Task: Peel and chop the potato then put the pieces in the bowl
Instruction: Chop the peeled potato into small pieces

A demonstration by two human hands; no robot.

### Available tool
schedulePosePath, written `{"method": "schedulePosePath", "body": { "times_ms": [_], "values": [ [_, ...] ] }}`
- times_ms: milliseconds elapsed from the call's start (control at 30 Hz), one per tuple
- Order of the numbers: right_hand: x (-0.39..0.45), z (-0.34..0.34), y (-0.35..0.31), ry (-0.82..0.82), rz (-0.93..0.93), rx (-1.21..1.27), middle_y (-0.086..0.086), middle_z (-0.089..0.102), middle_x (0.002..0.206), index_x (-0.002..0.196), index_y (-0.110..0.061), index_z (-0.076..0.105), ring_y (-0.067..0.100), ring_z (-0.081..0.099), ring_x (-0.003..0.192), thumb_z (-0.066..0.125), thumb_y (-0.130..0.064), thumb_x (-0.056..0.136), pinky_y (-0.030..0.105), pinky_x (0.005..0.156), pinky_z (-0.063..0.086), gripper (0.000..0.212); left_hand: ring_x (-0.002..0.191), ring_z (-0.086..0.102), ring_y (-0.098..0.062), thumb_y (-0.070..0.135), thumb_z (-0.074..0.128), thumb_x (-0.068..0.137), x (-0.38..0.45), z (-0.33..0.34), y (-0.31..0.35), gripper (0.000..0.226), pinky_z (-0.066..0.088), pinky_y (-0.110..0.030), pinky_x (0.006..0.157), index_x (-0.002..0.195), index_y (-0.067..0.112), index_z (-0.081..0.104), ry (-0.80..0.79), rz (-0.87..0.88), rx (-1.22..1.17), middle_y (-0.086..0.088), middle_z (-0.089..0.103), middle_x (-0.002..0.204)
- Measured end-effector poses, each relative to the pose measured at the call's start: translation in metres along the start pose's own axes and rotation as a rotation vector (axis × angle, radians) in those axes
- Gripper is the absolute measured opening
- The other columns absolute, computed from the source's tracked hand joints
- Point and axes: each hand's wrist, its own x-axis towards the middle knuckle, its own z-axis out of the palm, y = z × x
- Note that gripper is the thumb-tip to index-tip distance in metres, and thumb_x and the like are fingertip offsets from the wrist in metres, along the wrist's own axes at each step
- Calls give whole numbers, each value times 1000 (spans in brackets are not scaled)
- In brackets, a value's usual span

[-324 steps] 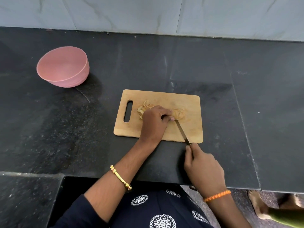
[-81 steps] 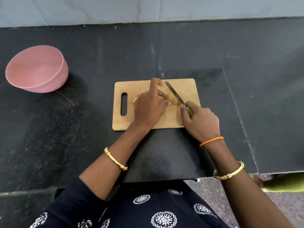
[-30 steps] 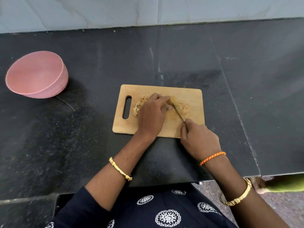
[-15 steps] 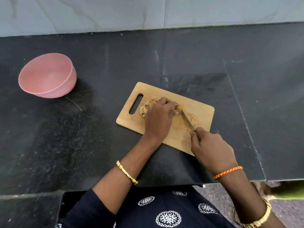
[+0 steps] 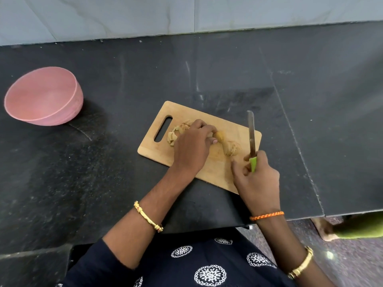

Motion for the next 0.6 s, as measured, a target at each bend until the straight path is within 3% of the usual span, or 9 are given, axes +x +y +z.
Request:
{"method": "schedulePosePath", "body": {
  "times_ms": [100, 200, 300, 500, 600],
  "values": [
    [12, 4, -4, -59, 55, -2, -3, 58, 75, 98, -19, 41, 22, 58, 75, 75, -42, 74, 38, 67, 50, 47, 83, 53, -7, 23, 69, 82, 5, -9, 1, 21, 47, -30, 72, 102, 19, 64, -113, 21, 23, 8, 60, 102],
    [25, 10, -8, -79, 11, -34, 0, 59, 83, 99, -12, 52, 26, 59, 87, 73, -37, 77, 41, 73, 50, 40, 90, 56, -12, 16, 69, 80, 16, -19, 1, 35, 44, -28, 75, 113, 20, 60, -257, 72, 23, 6, 63, 98],
    [35, 14, -8, -77, -23, -47, 8, 64, 90, 94, -9, 55, 30, 60, 89, 70, -32, 80, 43, 74, 50, 32, 90, 57, -14, 17, 68, 80, 26, -25, -3, 32, 45, -31, 74, 111, 22, 66, -344, 129, 49, 6, 62, 96],
    [47, 6, -8, -101, -64, -28, 2, 62, 83, 100, -8, 59, 28, 60, 89, 73, -24, 79, 38, 75, 49, 29, 86, 56, -11, 18, 65, 83, 19, -25, -10, 26, 45, -29, 70, 108, 23, 69, -321, 153, 21, 7, 63, 101],
    [55, 3, -9, -154, -115, -64, 6, 67, 93, 110, -12, 61, 29, 60, 98, 71, -20, 81, 39, 84, 48, 32, 88, 58, -12, 23, 68, 81, 14, -23, -9, 27, 46, -29, 70, 108, 23, 69, -286, 128, 11, 8, 65, 102]
  ]
}}
